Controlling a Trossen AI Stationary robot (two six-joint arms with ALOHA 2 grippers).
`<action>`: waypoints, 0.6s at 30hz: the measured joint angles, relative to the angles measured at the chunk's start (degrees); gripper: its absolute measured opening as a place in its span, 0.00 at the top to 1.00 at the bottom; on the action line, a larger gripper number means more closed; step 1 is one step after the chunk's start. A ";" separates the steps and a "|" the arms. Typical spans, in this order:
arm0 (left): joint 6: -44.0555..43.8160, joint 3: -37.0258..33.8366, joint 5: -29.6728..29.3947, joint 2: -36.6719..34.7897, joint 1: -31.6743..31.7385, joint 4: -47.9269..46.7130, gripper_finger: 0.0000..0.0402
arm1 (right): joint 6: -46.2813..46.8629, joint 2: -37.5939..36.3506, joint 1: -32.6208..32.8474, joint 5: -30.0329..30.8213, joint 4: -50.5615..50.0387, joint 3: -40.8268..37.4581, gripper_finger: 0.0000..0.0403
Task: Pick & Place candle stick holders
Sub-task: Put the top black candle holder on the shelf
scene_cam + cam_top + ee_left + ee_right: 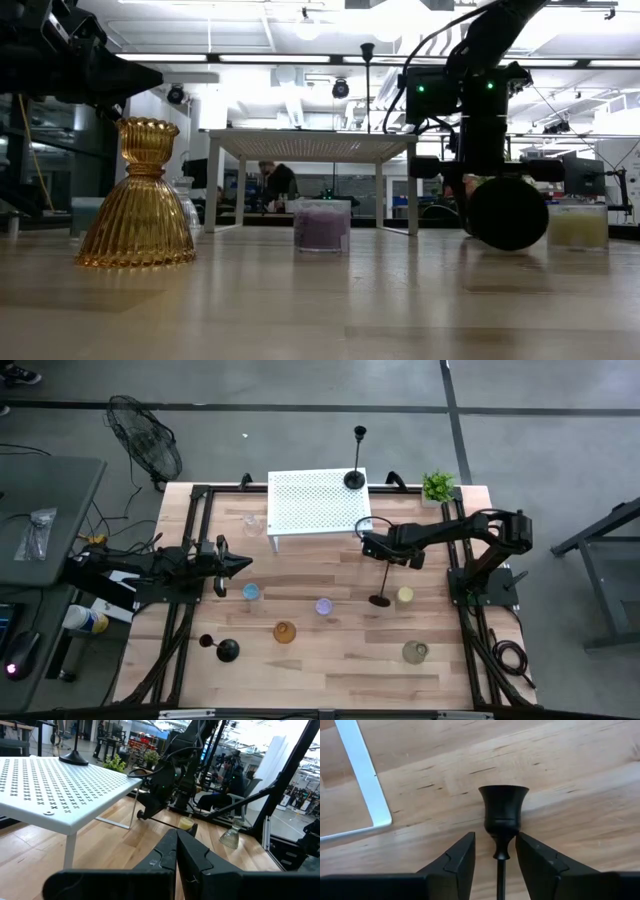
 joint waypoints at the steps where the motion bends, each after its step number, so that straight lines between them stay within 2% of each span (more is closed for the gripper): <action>1: 0.00 0.00 0.00 0.01 0.00 0.02 1.00 | 0.00 0.00 0.00 0.30 -0.10 0.00 0.67; 18: 0.00 0.00 0.00 0.00 0.00 0.02 1.00 | -0.30 0.98 1.03 1.19 -0.56 0.00 0.85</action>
